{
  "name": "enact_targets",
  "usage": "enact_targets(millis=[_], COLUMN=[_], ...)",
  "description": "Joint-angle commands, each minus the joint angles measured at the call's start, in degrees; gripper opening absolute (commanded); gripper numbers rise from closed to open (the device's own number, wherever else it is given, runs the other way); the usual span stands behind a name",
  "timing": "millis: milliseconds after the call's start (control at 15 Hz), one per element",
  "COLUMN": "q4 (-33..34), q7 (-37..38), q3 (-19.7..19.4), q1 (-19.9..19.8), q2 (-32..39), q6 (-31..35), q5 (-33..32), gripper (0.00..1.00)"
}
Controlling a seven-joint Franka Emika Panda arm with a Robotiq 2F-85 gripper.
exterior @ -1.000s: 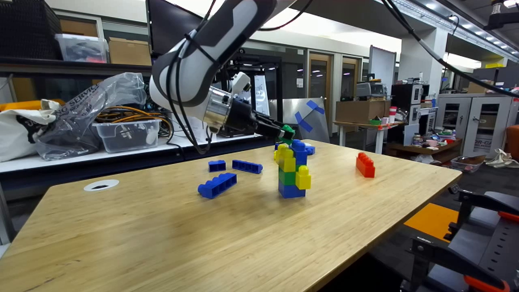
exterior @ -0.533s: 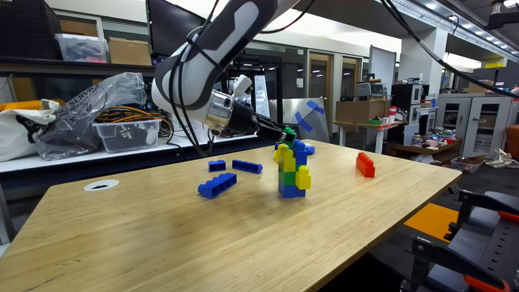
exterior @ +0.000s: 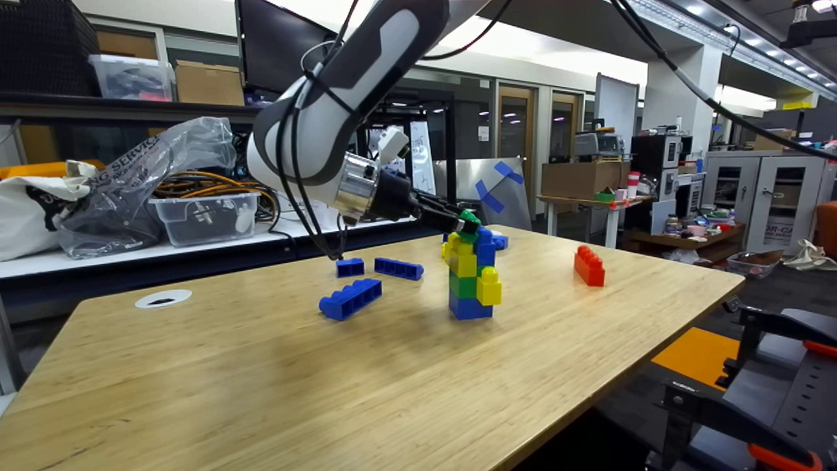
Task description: Take the green block on the right then place it at the top of the slack of blocks
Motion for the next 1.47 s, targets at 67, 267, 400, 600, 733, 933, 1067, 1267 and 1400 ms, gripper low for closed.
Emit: enact_targets(millis=[67, 267, 400, 600, 733, 933, 1067, 1267, 1400], q4=[1.0, 1.5, 1.8, 2.9, 3.8, 6.3, 7.4, 9.2, 10.8], q7=[-1.9, -2.9, -3.6, -5.4, -7.6, -12.2, -15.3, -19.4, -21.3], q3=[0.9, 0.8, 0.7, 0.2, -0.4, -0.9, -0.6, -0.4, -0.4], q1=[-0.9, -0.7, -0.5, 0.3, 1.4, 3.1, 3.8, 4.7, 5.1], q2=[1.8, 2.8, 3.4, 4.2, 5.0, 7.1, 8.4, 10.4, 11.8], q6=[0.8, 0.4, -0.1, -2.0, -5.4, -11.6, -14.5, -17.0, -17.7], q5=[-0.5, -0.8, -1.1, -2.2, -4.3, -9.9, -13.7, -18.2, -20.3], gripper=[0.44, 0.44, 0.44, 0.44, 0.44, 0.44, 0.44, 0.44, 0.44])
